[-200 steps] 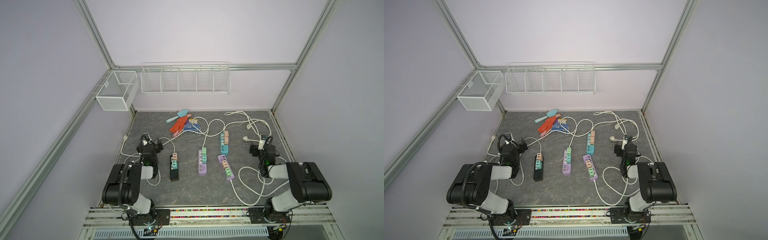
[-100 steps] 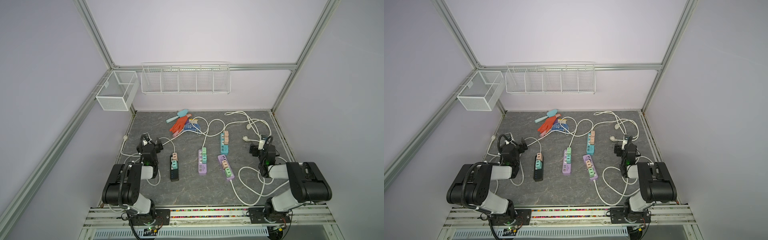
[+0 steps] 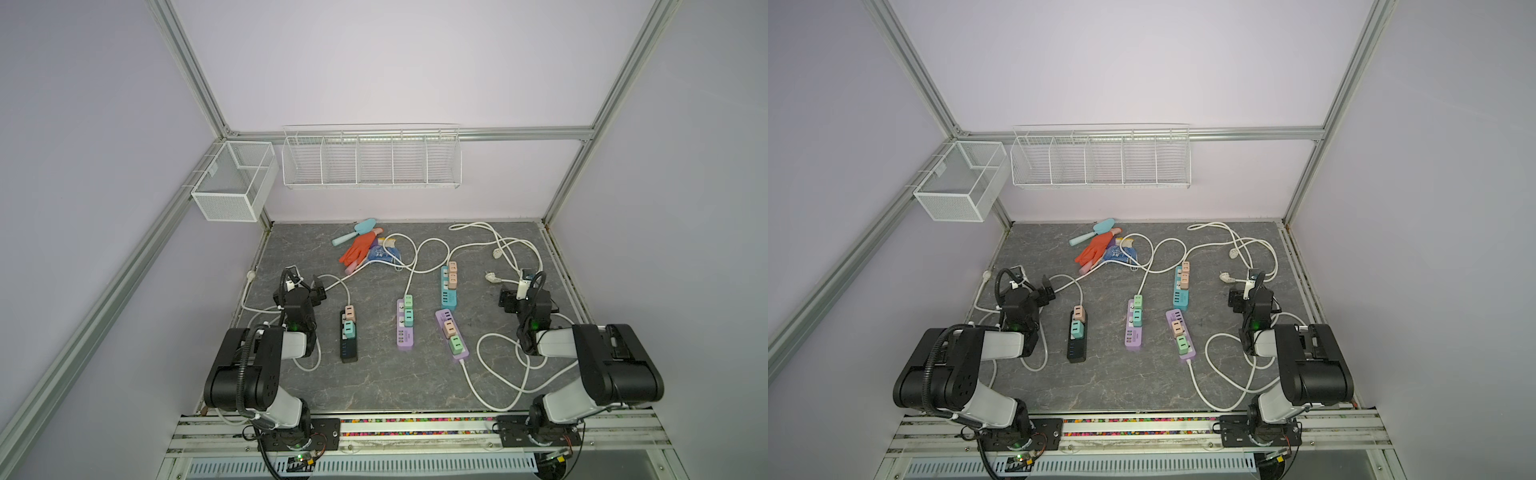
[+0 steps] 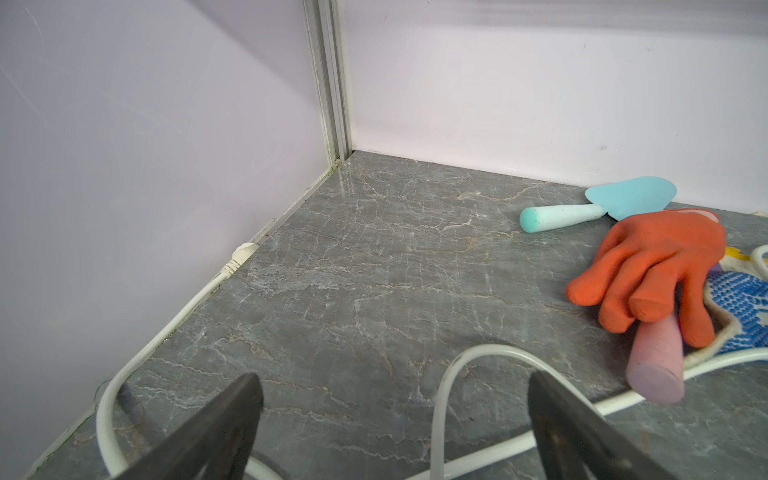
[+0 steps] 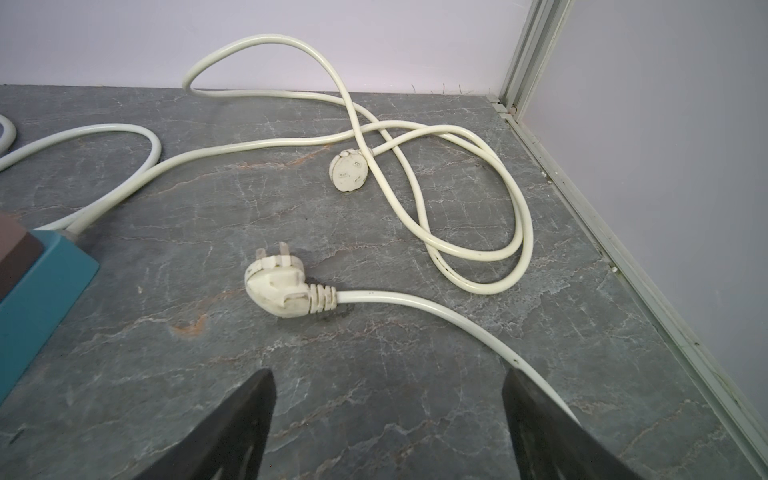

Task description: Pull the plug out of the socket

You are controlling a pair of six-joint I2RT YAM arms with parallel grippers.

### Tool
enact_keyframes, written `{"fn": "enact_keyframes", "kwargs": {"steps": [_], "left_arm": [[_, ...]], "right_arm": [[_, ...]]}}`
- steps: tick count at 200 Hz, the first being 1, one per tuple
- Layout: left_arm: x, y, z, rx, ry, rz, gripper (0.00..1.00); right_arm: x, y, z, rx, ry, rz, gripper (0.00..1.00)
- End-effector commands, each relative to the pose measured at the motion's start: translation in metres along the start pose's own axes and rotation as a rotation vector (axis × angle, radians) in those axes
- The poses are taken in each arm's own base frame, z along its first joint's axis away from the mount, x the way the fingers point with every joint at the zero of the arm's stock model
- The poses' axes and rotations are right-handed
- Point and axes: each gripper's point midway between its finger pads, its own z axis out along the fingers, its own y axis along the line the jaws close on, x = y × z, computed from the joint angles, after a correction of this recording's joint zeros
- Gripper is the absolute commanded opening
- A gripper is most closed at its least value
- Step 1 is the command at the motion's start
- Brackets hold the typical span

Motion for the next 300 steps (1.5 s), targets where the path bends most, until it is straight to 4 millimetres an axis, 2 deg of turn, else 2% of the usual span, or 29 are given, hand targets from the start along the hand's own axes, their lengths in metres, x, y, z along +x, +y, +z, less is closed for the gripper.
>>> {"fn": "enact_keyframes", "kwargs": {"steps": [1, 50, 88, 118, 162, 199, 212, 230, 242, 253, 264, 267, 300], "left_arm": [[0.001, -0.002, 0.000, 0.010, -0.003, 0.016, 1.00], [-0.003, -0.004, -0.008, 0.035, -0.039, 0.008, 1.00], [-0.016, 0.000, -0.025, 0.048, -0.092, -0.004, 1.00], [-0.025, 0.003, -0.032, 0.036, -0.070, -0.018, 1.00], [-0.046, 0.008, -0.045, 0.025, -0.020, -0.086, 1.00], [-0.069, 0.020, -0.063, -0.021, 0.016, -0.238, 1.00], [-0.078, 0.018, -0.071, 0.007, 0.003, -0.284, 1.00], [-0.087, 0.016, -0.084, 0.045, -0.004, -0.382, 1.00], [-0.094, 0.012, -0.093, 0.089, -0.031, -0.392, 1.00], [-0.097, 0.008, -0.099, 0.132, -0.056, -0.417, 1.00], [-0.089, 0.014, -0.101, 0.105, -0.046, -0.489, 1.00], [-0.093, 0.015, -0.106, 0.114, -0.062, -0.508, 1.00], [-0.083, 0.005, -0.114, 0.156, 0.063, -0.555, 1.00]], "right_arm": [[-0.013, 0.002, -0.001, -0.013, -0.037, -0.010, 0.88], [-0.017, 0.002, -0.005, -0.011, -0.046, -0.010, 0.88], [-0.027, -0.001, -0.012, 0.008, -0.032, -0.006, 0.88], [-0.038, -0.003, -0.019, 0.006, 0.007, 0.012, 0.88], [-0.065, -0.002, -0.043, -0.025, -0.022, 0.121, 0.88], [-0.087, 0.005, -0.067, -0.098, -0.057, 0.277, 0.88], [-0.092, 0.004, -0.076, -0.104, -0.059, 0.365, 0.88], [-0.088, -0.009, -0.085, -0.029, -0.013, 0.510, 0.88], [-0.075, -0.020, -0.092, 0.051, 0.056, 0.611, 0.89], [-0.070, -0.022, -0.095, 0.073, 0.094, 0.634, 0.89], [-0.069, -0.018, -0.096, 0.054, 0.121, 0.639, 0.88], [-0.069, -0.016, -0.096, 0.047, 0.126, 0.639, 0.88], [-0.063, 0.007, -0.094, -0.051, 0.218, 0.608, 0.88]]}}
